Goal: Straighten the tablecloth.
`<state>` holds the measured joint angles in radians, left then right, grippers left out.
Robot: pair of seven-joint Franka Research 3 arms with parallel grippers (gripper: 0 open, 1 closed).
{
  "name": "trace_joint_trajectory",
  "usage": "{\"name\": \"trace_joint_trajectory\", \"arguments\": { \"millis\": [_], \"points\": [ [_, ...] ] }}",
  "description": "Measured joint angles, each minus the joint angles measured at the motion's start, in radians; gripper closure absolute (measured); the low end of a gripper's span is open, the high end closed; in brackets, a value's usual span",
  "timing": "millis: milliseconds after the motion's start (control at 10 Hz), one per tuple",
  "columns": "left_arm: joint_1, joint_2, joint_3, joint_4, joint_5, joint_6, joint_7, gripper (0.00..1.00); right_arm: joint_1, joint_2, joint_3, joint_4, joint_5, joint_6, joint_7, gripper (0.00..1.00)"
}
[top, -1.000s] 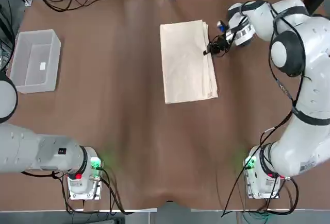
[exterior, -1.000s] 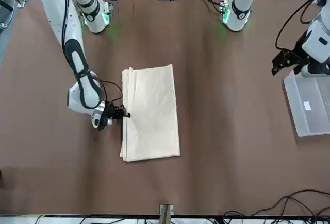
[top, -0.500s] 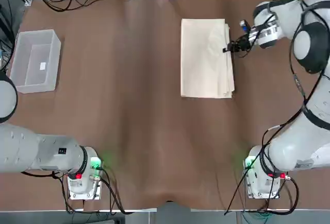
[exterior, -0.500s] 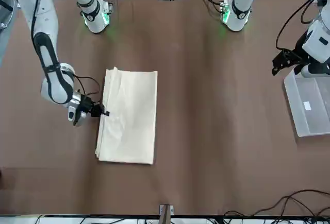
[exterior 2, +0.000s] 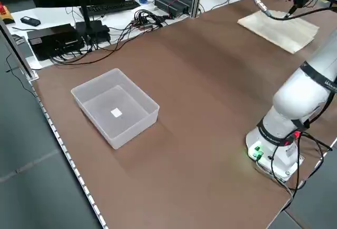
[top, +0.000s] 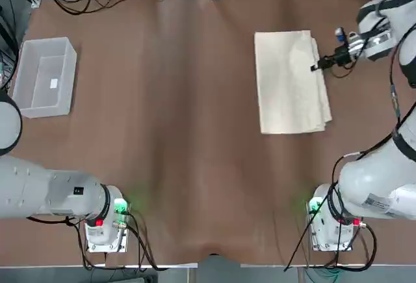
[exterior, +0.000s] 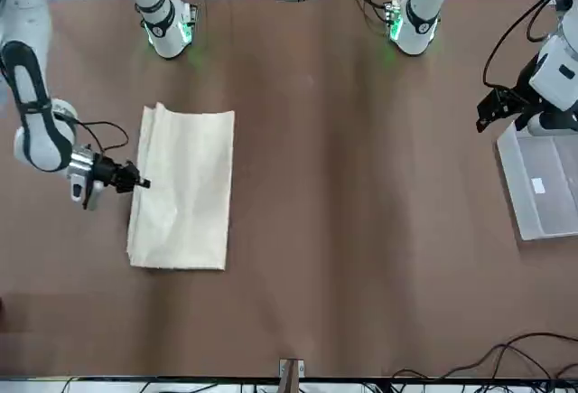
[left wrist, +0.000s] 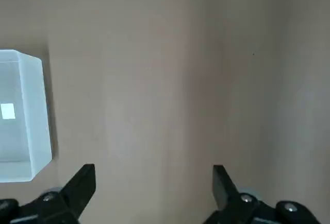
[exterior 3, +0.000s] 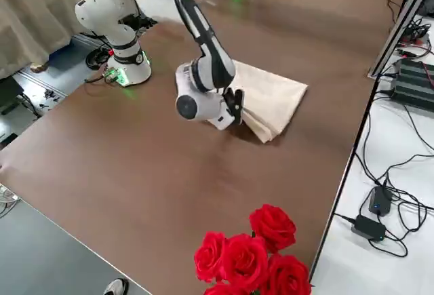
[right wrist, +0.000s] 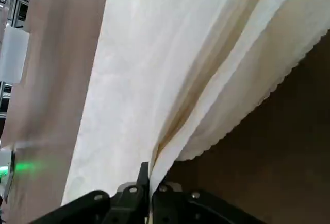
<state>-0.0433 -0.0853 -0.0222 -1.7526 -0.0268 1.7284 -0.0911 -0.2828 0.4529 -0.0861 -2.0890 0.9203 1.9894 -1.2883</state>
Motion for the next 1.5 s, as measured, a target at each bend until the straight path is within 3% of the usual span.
{"name": "trace_joint_trajectory", "arguments": {
  "millis": [600, 1000, 1500],
  "points": [
    [0.01, 0.0, 0.0, 0.0, 0.0, 0.0, 0.018, 0.0, -0.211, -0.003, -0.001, 0.101, -0.202, -0.097, -0.036, 0.96],
    [0.01, 0.0, 0.0, 0.0, 0.0, 0.0, 0.018, 0.0, -0.25, -0.003, -0.001, 0.107, -0.22, -0.097, -0.073, 0.95],
    [0.01, 0.0, 0.0, 0.006, 0.0, 0.0, 0.018, 0.0, -0.25, -0.003, 0.001, 0.146, -0.232, -0.098, -0.075, 0.2]
  ]
}}
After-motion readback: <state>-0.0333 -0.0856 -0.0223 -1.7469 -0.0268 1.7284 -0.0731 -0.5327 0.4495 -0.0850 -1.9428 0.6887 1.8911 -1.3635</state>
